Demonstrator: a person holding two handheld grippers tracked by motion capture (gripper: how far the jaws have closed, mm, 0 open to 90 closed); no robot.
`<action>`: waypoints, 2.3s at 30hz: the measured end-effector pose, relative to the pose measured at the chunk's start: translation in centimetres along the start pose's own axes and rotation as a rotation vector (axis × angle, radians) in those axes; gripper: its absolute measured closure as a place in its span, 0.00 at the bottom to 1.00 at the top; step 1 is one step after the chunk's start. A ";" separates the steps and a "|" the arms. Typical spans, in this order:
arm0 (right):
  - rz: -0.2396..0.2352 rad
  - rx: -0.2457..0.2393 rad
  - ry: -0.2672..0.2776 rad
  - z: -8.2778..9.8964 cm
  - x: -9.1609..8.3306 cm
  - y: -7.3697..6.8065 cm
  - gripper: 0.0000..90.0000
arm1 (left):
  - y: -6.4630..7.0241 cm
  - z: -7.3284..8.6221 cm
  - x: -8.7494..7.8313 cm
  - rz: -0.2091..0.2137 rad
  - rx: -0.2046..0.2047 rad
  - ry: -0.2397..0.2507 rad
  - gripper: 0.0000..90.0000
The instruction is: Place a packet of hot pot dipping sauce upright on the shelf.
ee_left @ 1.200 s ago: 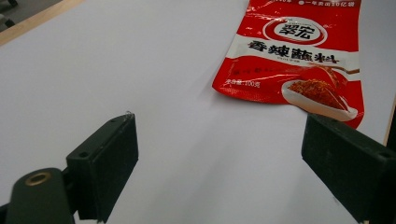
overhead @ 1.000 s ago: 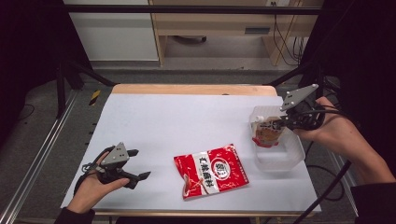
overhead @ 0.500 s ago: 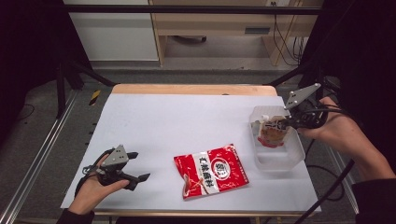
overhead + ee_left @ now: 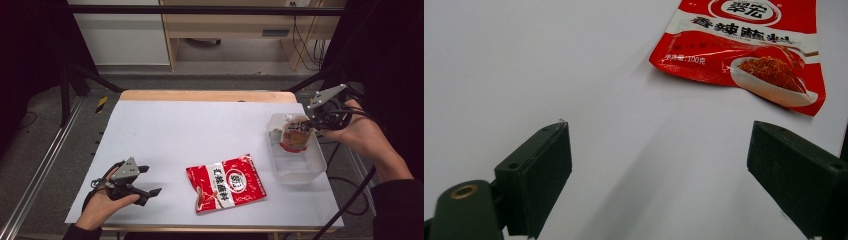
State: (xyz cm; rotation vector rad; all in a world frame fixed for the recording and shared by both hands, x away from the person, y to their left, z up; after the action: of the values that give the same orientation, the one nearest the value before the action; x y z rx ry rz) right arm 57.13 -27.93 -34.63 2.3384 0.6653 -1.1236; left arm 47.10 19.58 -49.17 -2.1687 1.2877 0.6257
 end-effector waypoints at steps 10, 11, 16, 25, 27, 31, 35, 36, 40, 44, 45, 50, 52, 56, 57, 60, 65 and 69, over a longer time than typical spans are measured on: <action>0.030 0.018 0.013 -1.0 1.6 1.2 0.98 | 0.2 0.4 0.4 0.012 -0.006 -0.010 0.12; 0.026 0.021 0.010 -1.0 1.7 1.1 0.98 | 0.3 0.4 0.4 0.016 -0.007 -0.011 0.12; 0.040 0.027 0.018 -1.4 2.2 1.6 0.98 | 0.4 0.5 0.6 0.018 -0.002 -0.014 0.12; 0.048 0.036 0.021 -1.8 2.9 1.7 0.98 | 0.5 0.5 0.6 0.028 -0.002 -0.016 0.12; 0.043 0.032 0.019 -1.7 2.9 1.7 0.98 | 0.5 0.6 0.6 0.027 -0.003 -0.016 0.12; 0.035 0.034 0.018 -1.5 2.9 1.6 0.98 | 0.5 0.6 0.6 0.031 0.001 -0.016 0.12; 0.035 0.035 0.013 -1.1 3.3 1.5 0.98 | 0.6 0.6 0.7 0.034 -0.002 -0.016 0.12; 0.032 0.036 0.015 -1.1 3.4 1.4 0.98 | 0.6 0.6 0.7 0.035 -0.002 -0.015 0.12; 0.022 0.035 0.006 -0.8 3.7 1.3 0.98 | 0.7 0.6 0.8 0.037 -0.005 -0.018 0.12; 0.015 0.033 -0.001 -0.5 3.9 1.0 0.98 | 0.8 0.7 0.9 0.044 -0.001 -0.020 0.12; 0.010 0.038 0.003 -0.5 4.1 0.9 0.98 | 0.8 0.7 0.9 0.043 -0.001 -0.021 0.12; 0.005 0.039 -0.012 0.0 4.5 0.7 0.98 | 0.9 0.7 0.9 0.046 -0.001 -0.021 0.12; -0.002 0.043 -0.018 0.3 4.7 0.6 0.98 | 0.9 0.7 0.9 0.049 0.000 -0.022 0.12; -0.009 0.047 -0.029 0.6 5.1 0.6 0.98 | 1.0 0.7 1.0 0.052 0.001 -0.026 0.12; -0.014 0.047 -0.030 0.7 5.2 0.6 0.98 | 1.0 0.7 1.0 0.054 0.001 -0.026 0.12; -0.021 0.050 -0.033 0.9 5.5 0.5 0.98 | 1.0 0.8 1.0 0.057 0.000 -0.027 0.12; -0.024 0.050 -0.045 1.1 5.9 0.1 0.98 | 1.2 0.8 1.1 0.060 0.005 -0.030 0.12; -0.029 0.048 -0.050 1.2 6.2 0.1 0.98 | 1.2 0.8 1.1 0.063 0.004 -0.031 0.11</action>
State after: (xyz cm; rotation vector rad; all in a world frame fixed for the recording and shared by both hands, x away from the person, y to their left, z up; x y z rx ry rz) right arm 59.90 -27.32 -40.33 2.3391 0.6632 -1.2199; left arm 46.41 18.96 -50.73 -2.1140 1.3444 0.6785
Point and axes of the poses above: each handheld gripper's, and its own axes: x roughly forward along the jaws, z roughly out of its underside, y roughly to its right, the point moved 9 cm from there along x, roughly forward along the jaws, and after that the axes turned 15 degrees about x, right-handed, at the moved point
